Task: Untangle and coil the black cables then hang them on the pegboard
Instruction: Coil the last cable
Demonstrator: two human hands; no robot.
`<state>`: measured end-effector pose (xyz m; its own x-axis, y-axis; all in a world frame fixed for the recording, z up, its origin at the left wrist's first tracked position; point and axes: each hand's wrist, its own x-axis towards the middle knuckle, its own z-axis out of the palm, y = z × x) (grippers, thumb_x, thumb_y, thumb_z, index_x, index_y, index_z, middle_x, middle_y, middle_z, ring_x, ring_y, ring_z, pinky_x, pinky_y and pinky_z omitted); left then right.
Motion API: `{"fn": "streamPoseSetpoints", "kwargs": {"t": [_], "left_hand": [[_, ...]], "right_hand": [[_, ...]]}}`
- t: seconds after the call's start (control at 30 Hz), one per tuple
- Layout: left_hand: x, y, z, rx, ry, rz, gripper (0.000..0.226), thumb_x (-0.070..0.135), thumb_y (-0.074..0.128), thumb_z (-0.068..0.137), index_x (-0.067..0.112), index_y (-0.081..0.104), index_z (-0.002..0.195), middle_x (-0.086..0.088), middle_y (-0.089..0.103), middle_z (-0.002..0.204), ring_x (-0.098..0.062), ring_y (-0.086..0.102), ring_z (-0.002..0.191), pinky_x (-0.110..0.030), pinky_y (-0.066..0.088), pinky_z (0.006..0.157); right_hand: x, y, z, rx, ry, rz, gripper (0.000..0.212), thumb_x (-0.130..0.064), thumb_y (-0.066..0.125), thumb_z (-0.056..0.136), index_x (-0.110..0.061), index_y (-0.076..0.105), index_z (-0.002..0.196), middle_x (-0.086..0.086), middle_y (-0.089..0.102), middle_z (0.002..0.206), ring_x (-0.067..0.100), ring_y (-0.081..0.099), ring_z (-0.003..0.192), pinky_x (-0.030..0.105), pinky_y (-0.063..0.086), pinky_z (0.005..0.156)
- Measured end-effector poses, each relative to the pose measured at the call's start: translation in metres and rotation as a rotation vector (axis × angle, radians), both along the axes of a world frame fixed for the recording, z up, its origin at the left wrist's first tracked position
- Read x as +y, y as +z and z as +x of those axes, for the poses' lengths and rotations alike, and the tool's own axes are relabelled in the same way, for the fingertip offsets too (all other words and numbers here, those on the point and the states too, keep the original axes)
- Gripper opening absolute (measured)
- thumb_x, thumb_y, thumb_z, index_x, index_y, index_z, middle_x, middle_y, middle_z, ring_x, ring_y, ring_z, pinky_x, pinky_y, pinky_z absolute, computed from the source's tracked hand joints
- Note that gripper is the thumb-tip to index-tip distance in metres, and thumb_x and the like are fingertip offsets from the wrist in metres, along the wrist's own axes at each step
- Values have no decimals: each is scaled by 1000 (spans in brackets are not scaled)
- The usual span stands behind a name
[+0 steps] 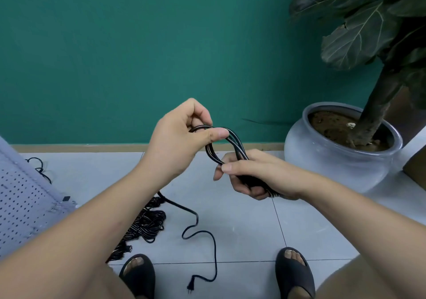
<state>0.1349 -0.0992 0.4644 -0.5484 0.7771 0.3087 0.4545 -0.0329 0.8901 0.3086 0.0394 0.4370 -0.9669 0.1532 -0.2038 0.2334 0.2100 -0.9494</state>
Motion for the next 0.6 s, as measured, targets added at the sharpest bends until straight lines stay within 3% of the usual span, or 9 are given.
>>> {"fn": "streamPoseSetpoints", "kwargs": {"t": [0.1,0.2,0.27,0.33,0.43,0.53,0.6], "left_hand": [[3,-2,6,47,31,25,34,35,91,83,23,62,94,9,57,74,-11,50,69,-22,45,67],[7,-4,13,96,42,-15,24,44,81,92,27,66,100,15,68,89,-5,61,83,-13,44,74],[9,-5,17,67,20,-51,28,48,73,98,21,67,93,10,70,82,-3,59,73,-14,41,67],[11,-5,21,30,16,-79,43,51,68,100,10,64,87,3,70,75,-6,51,62,-17,38,59],[14,-3,28,-114,20,-65,55,48,66,102,-2,56,83,-3,62,69,-7,48,56,-12,38,53],[19,0,34,-315,-25,-23,52,50,70,100,8,51,75,-7,56,71,-15,51,58,-18,43,54],[22,1,38,-483,-40,-10,55,52,75,95,16,44,69,-10,48,69,-21,43,58,-25,40,53]], "right_hand": [[-7,2,1,56,-35,18,31,-29,62,96,-4,67,114,10,45,66,24,34,54,32,32,50],[-10,4,-1,127,-81,72,15,-11,60,102,-4,70,110,6,49,65,22,46,60,30,46,57],[-11,5,-1,139,-115,112,14,-1,56,107,1,69,110,8,54,67,20,52,63,19,46,55],[-11,5,-2,144,-137,152,14,-5,58,109,2,70,108,8,60,72,16,57,65,15,43,53],[-14,3,-6,124,-183,197,7,-15,65,108,-8,66,106,3,65,72,14,60,65,24,44,58],[-20,-3,-12,59,-188,272,19,-25,72,102,-22,65,120,-1,62,67,16,57,63,36,46,56],[-28,-6,-17,59,-179,292,13,-30,70,101,-21,65,109,-1,57,66,17,52,62,37,46,56]]}}
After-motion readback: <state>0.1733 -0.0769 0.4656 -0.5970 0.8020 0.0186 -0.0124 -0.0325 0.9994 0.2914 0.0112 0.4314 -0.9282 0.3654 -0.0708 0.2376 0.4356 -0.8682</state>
